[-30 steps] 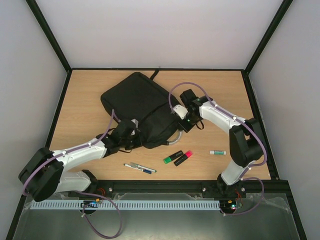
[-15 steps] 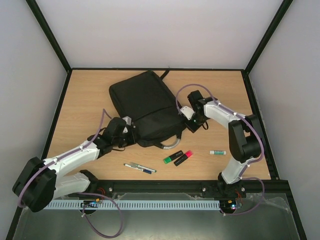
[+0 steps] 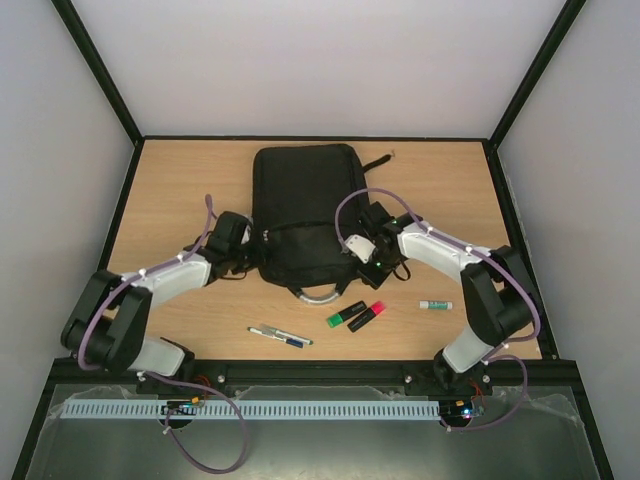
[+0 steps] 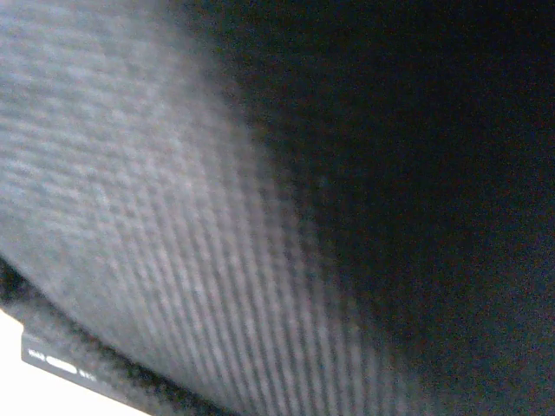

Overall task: Pack the student bag
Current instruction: Zip the student bag at the center of the board.

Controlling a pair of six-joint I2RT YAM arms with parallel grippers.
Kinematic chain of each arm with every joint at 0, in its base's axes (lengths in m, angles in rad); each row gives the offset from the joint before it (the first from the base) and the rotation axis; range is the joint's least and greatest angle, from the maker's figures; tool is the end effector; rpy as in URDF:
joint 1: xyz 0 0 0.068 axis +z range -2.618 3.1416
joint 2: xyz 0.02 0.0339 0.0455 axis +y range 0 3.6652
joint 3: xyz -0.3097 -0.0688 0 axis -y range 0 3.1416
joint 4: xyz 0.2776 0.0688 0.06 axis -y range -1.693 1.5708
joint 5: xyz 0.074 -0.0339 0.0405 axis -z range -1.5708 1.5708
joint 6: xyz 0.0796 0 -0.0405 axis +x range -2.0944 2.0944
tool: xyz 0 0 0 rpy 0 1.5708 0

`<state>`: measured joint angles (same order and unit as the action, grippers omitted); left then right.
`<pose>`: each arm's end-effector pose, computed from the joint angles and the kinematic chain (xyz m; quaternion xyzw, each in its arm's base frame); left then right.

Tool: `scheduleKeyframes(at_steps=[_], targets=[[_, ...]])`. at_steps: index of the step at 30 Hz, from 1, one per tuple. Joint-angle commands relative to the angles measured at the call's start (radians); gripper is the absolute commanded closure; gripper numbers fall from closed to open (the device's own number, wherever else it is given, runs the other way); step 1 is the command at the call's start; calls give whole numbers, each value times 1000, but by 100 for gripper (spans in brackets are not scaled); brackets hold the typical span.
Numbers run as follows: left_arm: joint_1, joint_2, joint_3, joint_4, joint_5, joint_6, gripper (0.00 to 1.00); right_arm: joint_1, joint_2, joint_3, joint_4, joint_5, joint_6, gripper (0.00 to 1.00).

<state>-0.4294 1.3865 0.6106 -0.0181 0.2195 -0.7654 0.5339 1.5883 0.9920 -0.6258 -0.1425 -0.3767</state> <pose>0.2744 -0.1447 0.1582 -0.1129 0.9139 -0.2956 0.2542 0.2878 0.1833 0.1733 -0.4431 0.8768 0.0835 0.1670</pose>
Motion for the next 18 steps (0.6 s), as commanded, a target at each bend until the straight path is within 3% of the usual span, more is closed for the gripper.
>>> scheduleKeyframes(at_steps=[1, 6, 7, 12, 18], targets=[[60, 99, 169, 95, -19, 78, 70, 48, 65, 68, -23, -76, 77, 99], [87, 25, 205, -5, -48, 70, 33, 60, 109, 105, 5, -131, 123, 99], [87, -14, 193, -32, -55, 59, 30, 60, 110, 101, 13, -136, 121, 99], [61, -216, 60, -96, -28, -61, 27, 60, 115, 88, 35, -173, 105, 99], [-11, -353, -134, -4, 49, -272, 27, 89, 147, 141, 38, -175, 119, 99]])
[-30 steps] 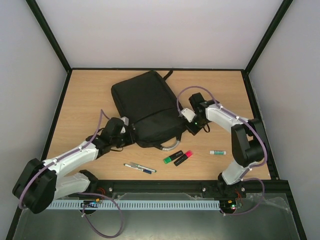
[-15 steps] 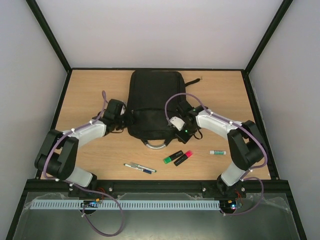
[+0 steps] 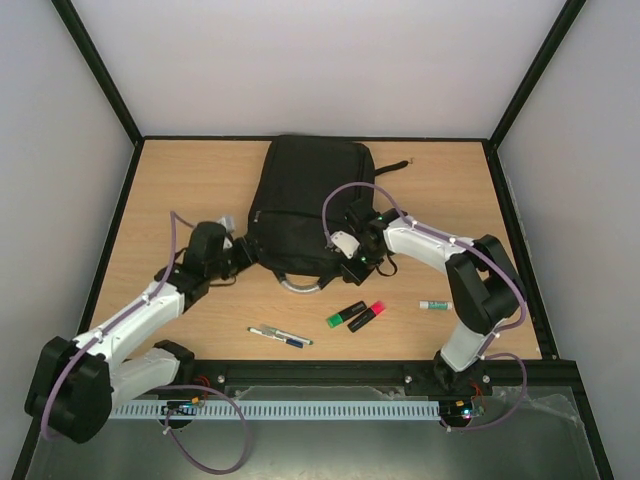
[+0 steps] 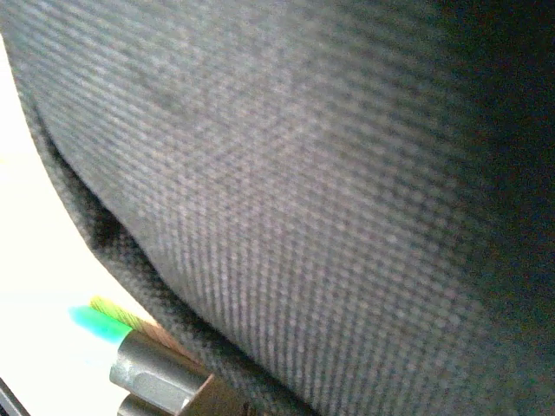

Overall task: Pack the student bag
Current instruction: Zip the student bag at the center of the board.

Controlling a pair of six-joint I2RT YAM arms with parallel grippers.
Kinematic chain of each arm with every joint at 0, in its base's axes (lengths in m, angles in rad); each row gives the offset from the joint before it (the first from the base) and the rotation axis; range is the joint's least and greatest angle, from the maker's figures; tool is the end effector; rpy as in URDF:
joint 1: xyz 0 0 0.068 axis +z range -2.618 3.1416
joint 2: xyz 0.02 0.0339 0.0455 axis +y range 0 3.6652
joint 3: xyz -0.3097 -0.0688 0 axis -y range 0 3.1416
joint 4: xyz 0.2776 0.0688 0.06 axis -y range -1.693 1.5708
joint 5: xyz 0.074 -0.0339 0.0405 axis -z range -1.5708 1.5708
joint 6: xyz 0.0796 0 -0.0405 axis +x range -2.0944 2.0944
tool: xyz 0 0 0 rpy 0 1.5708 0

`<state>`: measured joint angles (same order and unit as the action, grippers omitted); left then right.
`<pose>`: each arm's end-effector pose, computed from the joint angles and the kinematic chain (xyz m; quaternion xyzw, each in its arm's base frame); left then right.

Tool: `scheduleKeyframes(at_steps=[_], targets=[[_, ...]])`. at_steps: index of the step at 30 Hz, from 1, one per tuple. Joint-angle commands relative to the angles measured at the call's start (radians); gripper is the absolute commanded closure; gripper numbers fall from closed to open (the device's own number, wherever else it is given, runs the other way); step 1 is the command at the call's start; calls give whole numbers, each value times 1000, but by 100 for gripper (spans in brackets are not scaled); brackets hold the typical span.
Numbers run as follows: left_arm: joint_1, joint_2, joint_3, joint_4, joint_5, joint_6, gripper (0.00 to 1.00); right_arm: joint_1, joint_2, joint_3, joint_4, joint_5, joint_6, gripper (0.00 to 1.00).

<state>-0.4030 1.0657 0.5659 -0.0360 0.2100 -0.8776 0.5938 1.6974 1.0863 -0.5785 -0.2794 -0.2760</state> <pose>0.2447 -0.1224 0.2266 -0.1528 0.8522 -0.3670 0.3401 0.3001 0.2291 0.1709 -0.4336 0.8707 0.1647 0.1636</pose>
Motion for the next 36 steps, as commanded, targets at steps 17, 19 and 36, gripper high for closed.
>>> scheduleKeyframes(at_steps=[17, 19, 36], targets=[[-248, 281, 0, 321, 62, -354, 30, 123, 61, 55, -21, -9, 11, 99], [-262, 319, 23, 345, 66, -366, 31, 124, 62, 50, -18, -2, 11, 99], [-303, 432, 95, 397, 75, -414, 80, 126, 52, 35, -19, 6, 17, 99]])
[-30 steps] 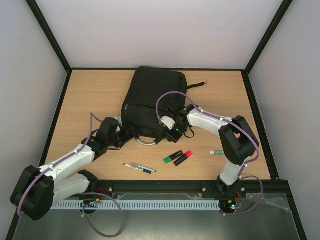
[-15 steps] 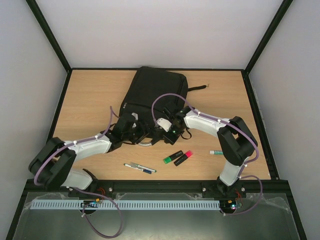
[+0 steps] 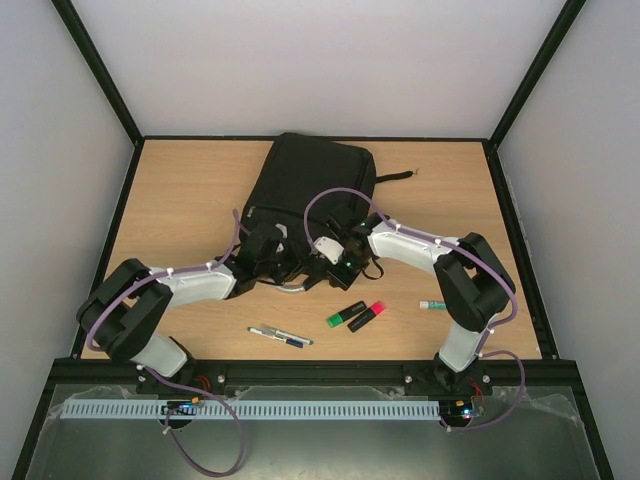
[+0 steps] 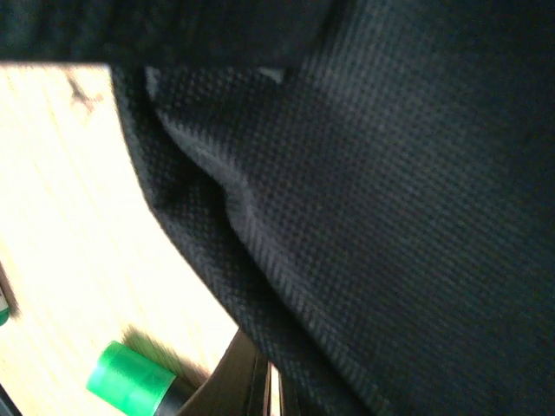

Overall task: Pack the student bag
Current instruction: Zip the student bag at the center of the board.

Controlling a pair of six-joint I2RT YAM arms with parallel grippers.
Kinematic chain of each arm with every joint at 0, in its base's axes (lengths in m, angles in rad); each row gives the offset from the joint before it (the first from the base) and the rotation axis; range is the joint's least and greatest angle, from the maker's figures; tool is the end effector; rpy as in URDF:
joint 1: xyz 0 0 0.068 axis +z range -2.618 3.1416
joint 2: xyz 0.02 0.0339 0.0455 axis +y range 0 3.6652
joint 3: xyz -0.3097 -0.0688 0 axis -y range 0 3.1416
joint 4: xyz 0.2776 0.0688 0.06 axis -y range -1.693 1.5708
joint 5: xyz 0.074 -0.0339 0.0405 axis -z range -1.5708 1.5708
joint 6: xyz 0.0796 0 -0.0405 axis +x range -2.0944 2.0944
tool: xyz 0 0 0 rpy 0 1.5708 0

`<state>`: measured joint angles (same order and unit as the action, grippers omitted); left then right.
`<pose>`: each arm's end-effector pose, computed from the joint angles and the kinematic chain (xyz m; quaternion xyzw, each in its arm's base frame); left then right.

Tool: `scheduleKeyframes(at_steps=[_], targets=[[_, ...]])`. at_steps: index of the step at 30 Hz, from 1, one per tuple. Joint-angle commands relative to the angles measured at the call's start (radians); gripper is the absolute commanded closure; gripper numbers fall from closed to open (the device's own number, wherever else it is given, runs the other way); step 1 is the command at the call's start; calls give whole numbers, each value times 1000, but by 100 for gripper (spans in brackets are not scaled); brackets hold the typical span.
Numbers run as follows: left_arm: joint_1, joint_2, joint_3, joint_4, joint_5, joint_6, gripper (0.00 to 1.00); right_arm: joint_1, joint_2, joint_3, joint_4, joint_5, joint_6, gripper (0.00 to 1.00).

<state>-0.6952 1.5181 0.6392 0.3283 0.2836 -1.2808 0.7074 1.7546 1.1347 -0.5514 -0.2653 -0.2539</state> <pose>0.2585 -0.2446 0.1686 -0.1833 0.8471 -0.4715 0.1630 0.2875 0.2733 0.1666 -0.4725 0.8493 0.1705 0.1625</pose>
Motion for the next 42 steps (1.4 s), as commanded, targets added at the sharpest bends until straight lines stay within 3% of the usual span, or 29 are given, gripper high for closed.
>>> scheduleKeyframes(at_steps=[1, 4, 23, 38, 42], targets=[[-10, -29, 21, 23, -3, -4, 86, 11, -2, -13, -52, -4, -8, 99], [-10, -55, 23, -13, -24, 20, 98, 7, -6, -27, -53, 41, -15, 99], [-12, -81, -1, -30, 27, 115, 98, -256, 13, 15, -50, 197, -115, 99], [-36, -55, 20, -52, 44, 169, 98, -314, 141, 133, 26, 262, -59, 99], [-36, -29, 39, -49, 46, 181, 98, -315, 116, 121, 30, 252, -44, 90]])
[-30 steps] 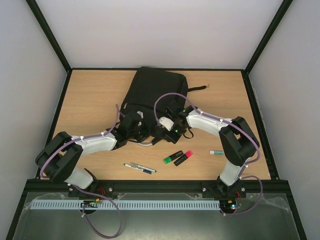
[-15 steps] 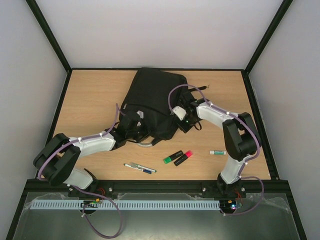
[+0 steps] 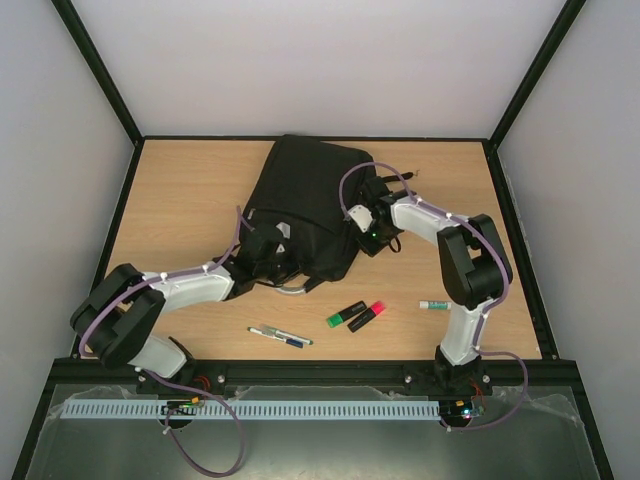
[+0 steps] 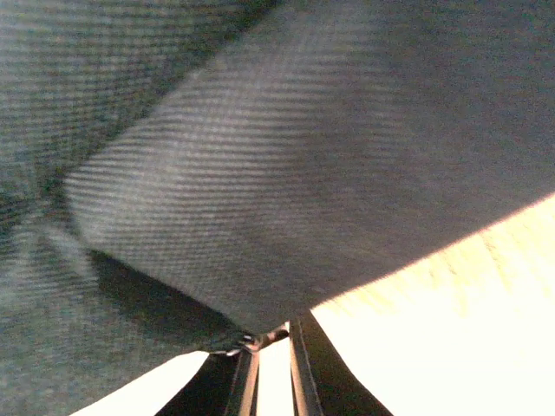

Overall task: Pack the student bag
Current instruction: Zip the student bag at the center of the board.

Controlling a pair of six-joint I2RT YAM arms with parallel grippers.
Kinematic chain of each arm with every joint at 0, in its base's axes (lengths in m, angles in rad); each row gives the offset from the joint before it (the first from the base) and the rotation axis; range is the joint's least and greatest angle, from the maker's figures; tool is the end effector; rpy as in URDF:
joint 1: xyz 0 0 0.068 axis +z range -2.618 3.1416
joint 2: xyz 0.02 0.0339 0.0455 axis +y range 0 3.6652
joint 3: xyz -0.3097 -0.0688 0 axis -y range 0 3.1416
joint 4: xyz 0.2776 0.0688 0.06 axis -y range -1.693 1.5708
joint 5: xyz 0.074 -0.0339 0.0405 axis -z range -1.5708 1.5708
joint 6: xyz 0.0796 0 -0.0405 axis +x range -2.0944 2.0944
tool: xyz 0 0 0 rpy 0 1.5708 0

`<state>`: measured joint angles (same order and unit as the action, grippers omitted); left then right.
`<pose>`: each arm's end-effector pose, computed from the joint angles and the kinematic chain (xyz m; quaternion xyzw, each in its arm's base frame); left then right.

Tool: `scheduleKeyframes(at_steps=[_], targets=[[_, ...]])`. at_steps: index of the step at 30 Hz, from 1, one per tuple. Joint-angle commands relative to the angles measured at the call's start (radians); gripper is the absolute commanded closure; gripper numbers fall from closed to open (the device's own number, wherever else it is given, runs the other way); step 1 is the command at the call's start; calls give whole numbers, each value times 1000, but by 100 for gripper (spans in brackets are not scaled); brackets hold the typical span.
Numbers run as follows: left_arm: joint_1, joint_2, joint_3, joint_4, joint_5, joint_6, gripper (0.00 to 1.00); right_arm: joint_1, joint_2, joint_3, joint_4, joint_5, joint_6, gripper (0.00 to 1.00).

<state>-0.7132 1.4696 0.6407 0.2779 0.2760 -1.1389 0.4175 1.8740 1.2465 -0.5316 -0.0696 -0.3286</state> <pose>0.2496 -0.2446 0.1787 -0.1170 0.8592 -0.4586 0.1946 0.3943 0.1810 0.1541 -0.3632 0.9084 0.0431 0.2026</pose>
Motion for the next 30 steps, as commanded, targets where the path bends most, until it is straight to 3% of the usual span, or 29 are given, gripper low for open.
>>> scheduleKeyframes(at_steps=[1, 3, 8, 15, 21, 24, 30], targets=[[-19, 30, 51, 1, 54, 44, 98, -25, -18, 5, 8, 50, 37, 87], [-19, 56, 79, -3, 55, 50, 98, -26, -63, -14, 4, 45, 52, 76], [-21, 105, 140, -16, 25, 49, 98, -26, -199, -92, -12, 50, 78, 60], [-50, 207, 259, -12, 14, 39, 96, -28, -446, -180, -36, -14, 98, 50], [-89, 339, 392, -4, 39, 39, 94, -28, -589, -223, -23, -108, 113, 48], [-103, 381, 450, -23, 71, 68, 85, -28, -663, -257, 0, -192, 102, 49], [-104, 317, 491, -172, 69, 252, 48, -28, -821, -363, 85, -297, 109, 48]])
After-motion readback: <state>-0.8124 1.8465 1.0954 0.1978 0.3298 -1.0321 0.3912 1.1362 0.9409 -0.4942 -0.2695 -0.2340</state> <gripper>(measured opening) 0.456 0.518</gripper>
